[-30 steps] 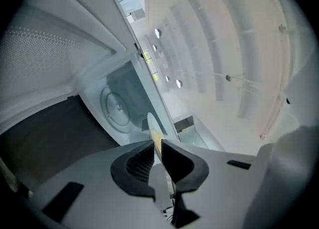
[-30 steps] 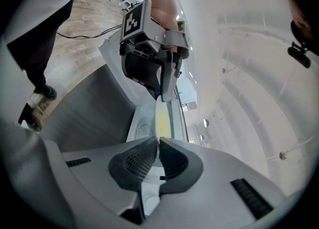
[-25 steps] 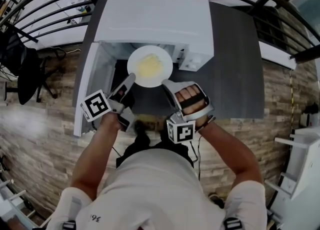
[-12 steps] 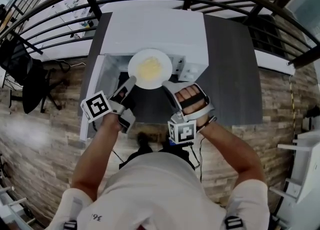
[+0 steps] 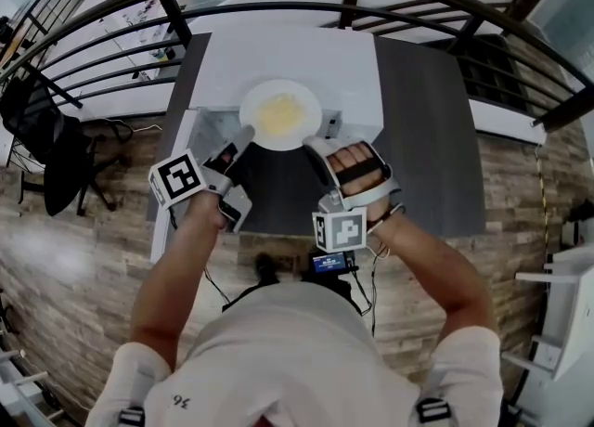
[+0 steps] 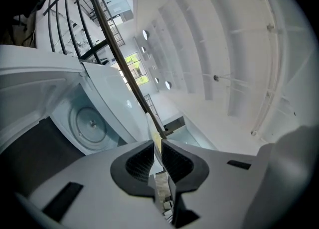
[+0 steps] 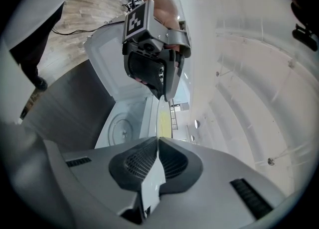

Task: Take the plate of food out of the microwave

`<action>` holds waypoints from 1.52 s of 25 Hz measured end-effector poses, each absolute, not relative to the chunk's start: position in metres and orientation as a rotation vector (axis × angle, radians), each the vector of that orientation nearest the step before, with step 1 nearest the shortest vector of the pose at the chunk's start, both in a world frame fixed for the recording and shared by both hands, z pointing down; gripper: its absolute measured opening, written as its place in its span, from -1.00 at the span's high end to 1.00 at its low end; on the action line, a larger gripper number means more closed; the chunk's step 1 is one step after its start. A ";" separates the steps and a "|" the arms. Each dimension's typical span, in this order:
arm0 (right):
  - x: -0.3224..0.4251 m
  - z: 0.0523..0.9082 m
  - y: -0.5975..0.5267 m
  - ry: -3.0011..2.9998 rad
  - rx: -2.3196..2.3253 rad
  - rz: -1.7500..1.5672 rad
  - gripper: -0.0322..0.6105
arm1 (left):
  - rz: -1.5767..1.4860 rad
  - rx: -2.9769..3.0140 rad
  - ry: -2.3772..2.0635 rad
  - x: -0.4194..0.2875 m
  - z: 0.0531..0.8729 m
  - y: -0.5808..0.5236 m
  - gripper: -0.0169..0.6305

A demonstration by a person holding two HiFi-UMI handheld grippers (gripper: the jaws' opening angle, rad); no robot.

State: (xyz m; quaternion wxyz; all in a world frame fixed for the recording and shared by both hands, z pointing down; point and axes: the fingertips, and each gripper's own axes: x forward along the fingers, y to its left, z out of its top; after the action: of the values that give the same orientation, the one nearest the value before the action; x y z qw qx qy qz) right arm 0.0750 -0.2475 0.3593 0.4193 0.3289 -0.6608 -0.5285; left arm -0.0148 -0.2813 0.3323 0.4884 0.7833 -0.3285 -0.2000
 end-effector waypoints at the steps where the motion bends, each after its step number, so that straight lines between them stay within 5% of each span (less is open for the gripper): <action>1: 0.076 0.357 -0.252 -1.651 0.828 -1.327 0.85 | -0.488 1.907 -0.801 -0.014 0.331 -0.286 0.85; 38: 0.088 0.392 -0.381 -1.583 0.776 -1.194 0.85 | -0.355 1.745 -0.831 -0.001 0.376 -0.403 0.85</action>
State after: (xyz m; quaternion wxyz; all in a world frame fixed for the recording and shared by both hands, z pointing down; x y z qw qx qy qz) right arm 0.0881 -0.3813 0.3916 0.4848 0.3188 -0.6502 -0.4904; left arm -0.0006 -0.4034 0.3758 0.5550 0.7388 -0.3517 -0.1502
